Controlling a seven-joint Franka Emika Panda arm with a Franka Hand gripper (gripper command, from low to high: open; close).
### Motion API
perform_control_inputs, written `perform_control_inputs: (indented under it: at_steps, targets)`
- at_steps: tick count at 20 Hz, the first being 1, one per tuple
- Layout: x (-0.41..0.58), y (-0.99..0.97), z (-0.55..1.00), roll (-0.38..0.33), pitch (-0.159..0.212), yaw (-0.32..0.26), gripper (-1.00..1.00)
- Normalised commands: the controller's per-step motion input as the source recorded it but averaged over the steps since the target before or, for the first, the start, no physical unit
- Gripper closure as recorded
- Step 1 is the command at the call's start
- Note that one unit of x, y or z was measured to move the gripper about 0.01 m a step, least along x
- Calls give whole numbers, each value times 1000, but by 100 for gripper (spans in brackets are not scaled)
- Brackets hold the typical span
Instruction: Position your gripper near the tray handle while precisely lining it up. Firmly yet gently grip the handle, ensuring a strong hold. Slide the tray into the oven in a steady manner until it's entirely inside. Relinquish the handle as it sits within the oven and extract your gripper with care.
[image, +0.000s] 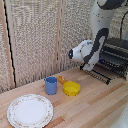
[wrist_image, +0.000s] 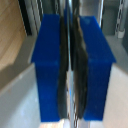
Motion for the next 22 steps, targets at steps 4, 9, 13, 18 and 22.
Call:
perform_control_inputs:
  at_steps: [4, 9, 13, 18, 22]
  targets:
    - [52, -523, 576, 228, 0, 53, 100]
    - [27, -617, 668, 194, 0, 28, 100]
    - [-41, -855, 911, 74, 0, 36, 100]
    - [-169, -833, 779, 12, 0, 92, 100]
    - [-154, -861, 558, 0, 0, 84, 100]
